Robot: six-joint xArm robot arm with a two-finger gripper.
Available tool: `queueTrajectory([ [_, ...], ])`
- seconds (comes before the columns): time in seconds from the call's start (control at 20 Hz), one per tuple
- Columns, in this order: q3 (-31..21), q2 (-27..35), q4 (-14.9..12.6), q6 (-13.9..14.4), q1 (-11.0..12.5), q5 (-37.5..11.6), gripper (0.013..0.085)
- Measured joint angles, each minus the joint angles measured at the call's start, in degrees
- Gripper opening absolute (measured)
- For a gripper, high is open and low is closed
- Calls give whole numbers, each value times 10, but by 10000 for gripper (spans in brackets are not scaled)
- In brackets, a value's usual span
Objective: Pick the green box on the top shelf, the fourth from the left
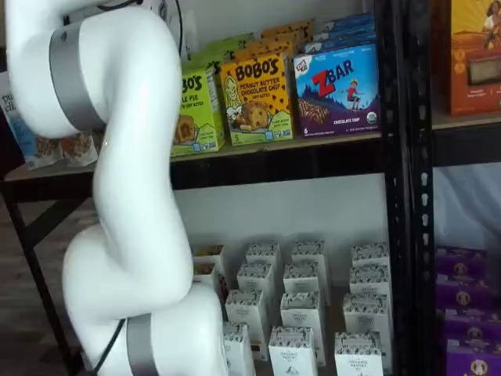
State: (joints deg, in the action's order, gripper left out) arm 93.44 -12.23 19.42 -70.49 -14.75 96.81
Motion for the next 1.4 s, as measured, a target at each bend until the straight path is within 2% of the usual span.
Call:
queueTrajectory([
  [0.45,26,26,7,-13,15,-14,850],
  [0.9,42,51,-23,-30,24,-15,850],
  [1.4,32,64,-48,-63,47,-24,850],
])
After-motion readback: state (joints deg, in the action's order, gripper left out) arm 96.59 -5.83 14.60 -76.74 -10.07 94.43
